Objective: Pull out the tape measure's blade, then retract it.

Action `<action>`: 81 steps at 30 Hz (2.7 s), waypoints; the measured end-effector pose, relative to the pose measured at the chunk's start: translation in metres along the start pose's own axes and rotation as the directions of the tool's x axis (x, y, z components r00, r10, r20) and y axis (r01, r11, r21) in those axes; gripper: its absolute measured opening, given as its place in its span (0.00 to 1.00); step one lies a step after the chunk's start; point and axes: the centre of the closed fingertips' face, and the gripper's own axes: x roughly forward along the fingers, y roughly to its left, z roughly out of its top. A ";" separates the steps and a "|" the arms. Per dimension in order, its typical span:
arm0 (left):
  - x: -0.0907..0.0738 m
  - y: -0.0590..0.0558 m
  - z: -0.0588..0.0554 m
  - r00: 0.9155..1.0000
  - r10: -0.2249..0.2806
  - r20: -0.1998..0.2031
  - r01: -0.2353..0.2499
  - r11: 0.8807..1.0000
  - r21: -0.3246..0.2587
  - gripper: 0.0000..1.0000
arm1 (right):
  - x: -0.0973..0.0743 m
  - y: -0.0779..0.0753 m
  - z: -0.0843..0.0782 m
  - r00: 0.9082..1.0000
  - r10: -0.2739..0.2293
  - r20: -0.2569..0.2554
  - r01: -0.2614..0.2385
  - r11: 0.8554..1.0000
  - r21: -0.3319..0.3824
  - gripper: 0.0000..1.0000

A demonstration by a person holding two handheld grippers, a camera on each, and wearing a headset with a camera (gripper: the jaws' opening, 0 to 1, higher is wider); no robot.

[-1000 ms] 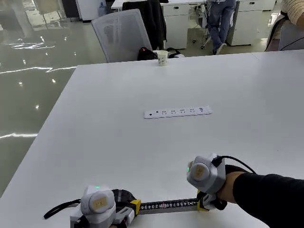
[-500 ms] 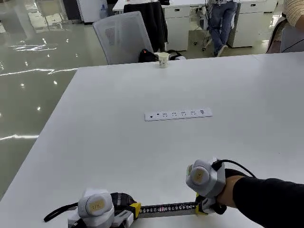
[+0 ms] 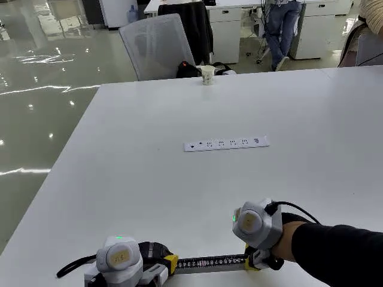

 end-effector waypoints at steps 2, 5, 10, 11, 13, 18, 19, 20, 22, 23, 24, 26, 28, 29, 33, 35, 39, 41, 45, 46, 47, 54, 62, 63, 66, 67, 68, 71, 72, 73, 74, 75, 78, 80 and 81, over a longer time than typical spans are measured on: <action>0.000 0.000 0.000 1.000 0.000 -0.001 0.000 1.000 0.000 0.59 | 0.000 0.000 0.001 1.000 0.001 0.001 -0.001 1.000 0.001 0.11; 0.000 0.000 0.000 1.000 -0.001 -0.002 0.001 1.000 -0.001 0.59 | 0.001 0.001 0.002 1.000 0.001 0.004 -0.001 1.000 0.004 0.11; 0.001 0.000 -0.001 1.000 0.000 -0.002 0.000 1.000 0.000 0.59 | 0.001 0.000 0.003 1.000 0.001 0.005 -0.001 1.000 0.004 0.11; 0.000 0.000 -0.001 1.000 0.000 -0.002 0.000 1.000 0.000 0.59 | 0.001 0.000 0.003 1.000 0.001 0.005 -0.001 1.000 0.004 0.11; 0.001 0.000 -0.001 1.000 0.000 -0.003 0.000 1.000 -0.001 0.59 | 0.002 0.000 0.004 1.000 0.000 0.005 0.000 1.000 0.002 0.11; 0.001 0.000 0.000 1.000 0.000 -0.005 0.000 1.000 -0.001 0.59 | 0.003 0.000 0.006 1.000 -0.003 0.007 0.003 1.000 0.011 0.11; 0.001 0.000 0.000 1.000 -0.001 -0.005 0.001 1.000 -0.001 0.59 | 0.003 0.000 0.006 1.000 -0.004 0.007 0.003 1.000 0.011 0.11; 0.001 0.000 0.000 1.000 -0.001 -0.005 0.001 1.000 -0.001 0.59 | 0.003 0.000 0.007 1.000 -0.004 0.008 0.004 1.000 0.012 0.11; 0.002 0.000 0.000 1.000 -0.001 -0.006 0.001 1.000 -0.001 0.59 | 0.003 0.000 0.008 1.000 -0.003 0.010 0.003 1.000 0.014 0.11; 0.002 0.000 0.000 1.000 -0.002 -0.006 0.002 1.000 -0.001 0.59 | 0.003 0.000 0.008 1.000 -0.003 0.010 0.003 1.000 0.013 0.11; 0.002 0.000 0.000 1.000 -0.002 -0.007 0.002 1.000 -0.001 0.59 | 0.003 0.001 0.009 1.000 -0.003 0.010 0.003 1.000 0.010 0.11; 0.002 0.000 -0.001 1.000 -0.002 -0.008 0.002 1.000 -0.001 0.59 | 0.003 0.001 0.010 1.000 -0.003 0.010 0.003 1.000 0.009 0.11; 0.002 0.000 -0.001 1.000 -0.002 -0.008 0.002 1.000 -0.002 0.59 | 0.004 0.001 0.010 1.000 -0.002 0.011 0.002 1.000 0.008 0.11; 0.002 0.000 -0.001 1.000 -0.001 -0.008 0.001 1.000 -0.002 0.59 | 0.004 0.001 0.010 1.000 -0.002 0.011 0.002 1.000 0.009 0.11; 0.002 0.000 -0.001 1.000 -0.001 -0.009 0.001 1.000 -0.003 0.59 | 0.006 0.001 0.012 1.000 -0.001 0.012 0.001 1.000 0.011 0.11; 0.002 0.000 -0.001 1.000 -0.001 -0.009 0.001 1.000 -0.003 0.59 | 0.006 0.001 0.012 1.000 -0.001 0.013 0.001 1.000 0.012 0.11; 0.002 0.000 -0.001 1.000 -0.002 -0.009 0.002 1.000 -0.003 0.59 | 0.006 0.002 0.014 1.000 0.000 0.014 0.000 1.000 0.011 0.11; 0.002 0.000 -0.001 1.000 -0.001 -0.009 0.001 1.000 -0.003 0.59 | 0.006 0.002 0.014 1.000 -0.001 0.014 0.001 1.000 0.017 0.11; 0.002 0.000 -0.002 1.000 -0.001 -0.009 0.001 1.000 -0.003 0.59 | 0.007 0.003 0.016 1.000 -0.003 0.016 0.002 1.000 0.024 0.11; 0.001 0.000 -0.002 1.000 -0.001 -0.009 0.001 1.000 -0.002 0.59 | 0.007 0.003 0.016 1.000 -0.003 0.017 0.002 1.000 0.024 0.11; 0.001 -0.001 -0.002 1.000 -0.001 -0.009 0.001 1.000 -0.002 0.59 | 0.007 0.003 0.016 1.000 -0.002 0.017 0.002 1.000 0.023 0.11; 0.001 -0.001 -0.002 1.000 -0.001 -0.010 0.001 1.000 -0.002 0.59 | 0.008 0.003 0.019 1.000 -0.002 0.020 0.001 1.000 0.019 0.11; 0.001 -0.001 -0.002 1.000 0.000 -0.009 0.000 1.000 -0.002 0.59 | 0.009 0.003 0.021 1.000 -0.001 0.023 0.001 1.000 0.014 0.11; 0.001 0.000 -0.002 1.000 0.000 -0.009 0.000 1.000 -0.002 0.59 | 0.009 0.003 0.021 1.000 -0.001 0.024 0.001 1.000 0.015 0.11; 0.002 0.000 -0.002 1.000 0.000 -0.010 0.000 1.000 -0.001 0.59 | 0.009 0.003 0.022 1.000 0.000 0.028 0.000 1.000 0.016 0.11; 0.002 0.000 -0.002 1.000 0.000 -0.010 0.000 1.000 -0.001 0.59 | 0.009 0.003 0.022 1.000 0.000 0.029 0.000 1.000 0.016 0.11; 0.002 0.000 -0.002 1.000 0.000 -0.010 0.000 1.000 -0.001 0.59 | 0.009 0.003 0.023 1.000 0.000 0.030 0.000 1.000 0.016 0.11; 0.002 0.000 -0.002 1.000 0.000 -0.011 0.000 1.000 -0.002 0.59 | 0.010 0.003 0.024 0.999 0.001 0.032 -0.001 1.000 0.015 0.11; 0.002 0.000 -0.002 1.000 0.000 -0.011 0.000 1.000 -0.001 0.59 | 0.009 0.003 0.024 1.000 0.001 0.032 -0.001 1.000 0.014 0.11; 0.002 0.000 -0.002 1.000 0.000 -0.011 0.000 1.000 -0.001 0.59 | 0.010 0.003 0.024 1.000 0.000 0.031 -0.001 1.000 0.012 0.11; 0.002 0.000 -0.002 1.000 0.000 -0.011 0.000 1.000 -0.002 0.59 | 0.010 0.003 0.024 1.000 0.000 0.029 -0.001 1.000 0.010 0.11; 0.002 0.000 -0.002 1.000 0.000 -0.012 0.000 1.000 -0.003 0.59 | 0.010 0.003 0.024 1.000 0.001 0.028 -0.001 1.000 0.008 0.11; 0.002 0.000 -0.002 1.000 0.000 -0.012 0.000 1.000 -0.003 0.59 | 0.010 0.003 0.025 1.000 0.003 0.027 -0.003 1.000 0.005 0.11; 0.002 -0.001 -0.002 1.000 0.000 -0.012 0.000 1.000 -0.002 0.59 | 0.010 0.004 0.026 1.000 0.003 0.026 -0.003 1.000 0.003 0.11; 0.002 -0.001 -0.002 1.000 0.000 -0.012 0.000 1.000 -0.002 0.59 | 0.010 0.004 0.026 1.000 0.003 0.026 -0.003 1.000 0.003 0.11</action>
